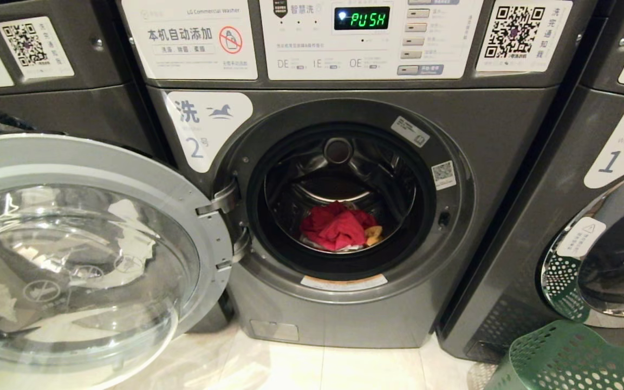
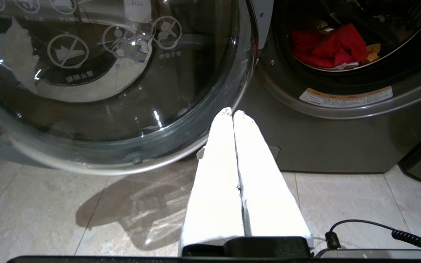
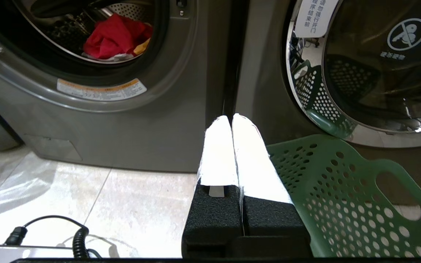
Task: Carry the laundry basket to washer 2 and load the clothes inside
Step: Close the washing machine door with the left hand
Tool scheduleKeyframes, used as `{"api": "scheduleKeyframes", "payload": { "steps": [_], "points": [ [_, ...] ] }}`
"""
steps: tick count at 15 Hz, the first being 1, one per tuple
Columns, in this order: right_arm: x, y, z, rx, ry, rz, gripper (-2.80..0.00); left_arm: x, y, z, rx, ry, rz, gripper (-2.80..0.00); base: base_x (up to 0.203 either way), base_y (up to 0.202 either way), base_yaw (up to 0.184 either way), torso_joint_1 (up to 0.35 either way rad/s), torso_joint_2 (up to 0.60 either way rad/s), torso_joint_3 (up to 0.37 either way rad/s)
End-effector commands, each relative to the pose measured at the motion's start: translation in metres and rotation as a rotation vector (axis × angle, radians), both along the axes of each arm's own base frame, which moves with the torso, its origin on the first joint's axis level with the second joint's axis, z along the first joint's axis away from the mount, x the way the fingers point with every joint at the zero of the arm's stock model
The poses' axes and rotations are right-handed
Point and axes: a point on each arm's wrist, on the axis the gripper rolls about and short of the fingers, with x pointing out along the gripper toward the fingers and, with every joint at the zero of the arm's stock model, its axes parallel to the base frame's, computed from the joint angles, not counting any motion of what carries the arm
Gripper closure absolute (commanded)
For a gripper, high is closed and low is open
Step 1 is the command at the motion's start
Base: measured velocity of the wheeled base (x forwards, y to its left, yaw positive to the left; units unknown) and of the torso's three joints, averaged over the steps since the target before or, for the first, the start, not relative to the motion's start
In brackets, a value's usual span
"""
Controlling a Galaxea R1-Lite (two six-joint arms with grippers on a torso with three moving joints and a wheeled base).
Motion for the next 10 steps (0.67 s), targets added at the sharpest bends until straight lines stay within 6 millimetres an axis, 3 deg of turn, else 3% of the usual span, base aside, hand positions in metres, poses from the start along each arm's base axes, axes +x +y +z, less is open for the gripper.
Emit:
{"api": "scheduleKeyframes", "payload": {
  "steps": [1, 8, 10],
  "points": [
    [0.0002, 0.0000, 0.0002, 0.000, 0.001, 0.001, 0.00, 0.0000, 0.0000, 0.0000, -0.001, -0.001, 0.001, 0.00, -0.174, 0.000, 0.004, 0.012, 0.00, 0.000],
    [0.0002, 0.0000, 0.0002, 0.012, 0.002, 0.000, 0.00, 0.0000, 0.0000, 0.0000, -0.001, -0.001, 0.001, 0.00, -0.194, 0.000, 0.000, 0.002, 0.00, 0.000],
    [0.0002, 0.0000, 0.0002, 0.012, 0.002, 0.000, 0.00, 0.0000, 0.0000, 0.0000, -0.001, -0.001, 0.001, 0.00, -0.104, 0.000, -0.018, 0.000, 0.01, 0.009]
  ]
}}
